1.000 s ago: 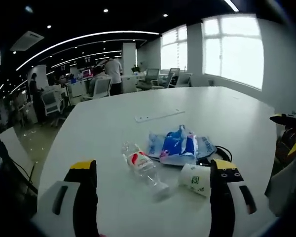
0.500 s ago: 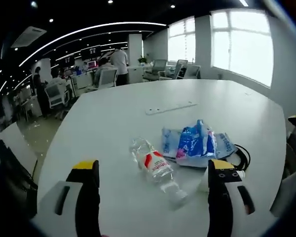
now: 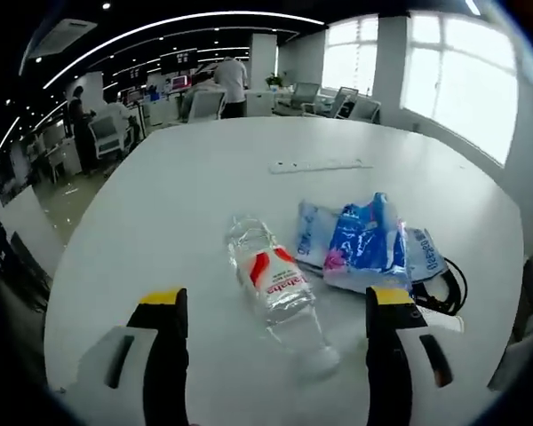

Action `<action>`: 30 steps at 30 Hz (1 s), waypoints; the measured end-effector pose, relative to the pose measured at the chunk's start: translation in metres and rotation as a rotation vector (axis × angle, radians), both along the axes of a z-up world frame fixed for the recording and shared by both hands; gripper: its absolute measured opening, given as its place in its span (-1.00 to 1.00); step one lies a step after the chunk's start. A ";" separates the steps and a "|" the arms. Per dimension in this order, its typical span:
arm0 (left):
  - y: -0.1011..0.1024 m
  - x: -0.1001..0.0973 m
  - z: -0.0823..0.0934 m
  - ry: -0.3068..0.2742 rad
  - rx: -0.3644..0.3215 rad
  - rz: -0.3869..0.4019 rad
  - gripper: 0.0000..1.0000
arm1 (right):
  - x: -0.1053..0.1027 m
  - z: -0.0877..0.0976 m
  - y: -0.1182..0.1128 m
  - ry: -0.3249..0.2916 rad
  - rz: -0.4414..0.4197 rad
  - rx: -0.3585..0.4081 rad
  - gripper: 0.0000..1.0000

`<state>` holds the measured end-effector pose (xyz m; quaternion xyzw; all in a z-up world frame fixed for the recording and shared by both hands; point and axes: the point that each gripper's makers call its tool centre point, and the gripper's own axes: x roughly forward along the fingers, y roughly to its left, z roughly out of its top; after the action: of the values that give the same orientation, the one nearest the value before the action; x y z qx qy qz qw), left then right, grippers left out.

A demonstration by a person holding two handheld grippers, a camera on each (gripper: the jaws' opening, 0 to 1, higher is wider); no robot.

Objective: Arrange the tabletop items into an orderly group along one side of the table until the central work area is clear of visible clutter.

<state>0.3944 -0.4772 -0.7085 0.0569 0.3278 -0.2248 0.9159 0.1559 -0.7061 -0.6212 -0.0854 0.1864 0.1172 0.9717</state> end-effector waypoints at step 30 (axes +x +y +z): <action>0.004 0.013 -0.032 0.027 0.052 -0.028 0.02 | 0.001 -0.003 -0.013 0.013 -0.057 0.017 0.91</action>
<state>0.4069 -0.4728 -0.7407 0.0824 0.3451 -0.2299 0.9062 0.1569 -0.7191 -0.6241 -0.0710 0.1942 0.0914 0.9741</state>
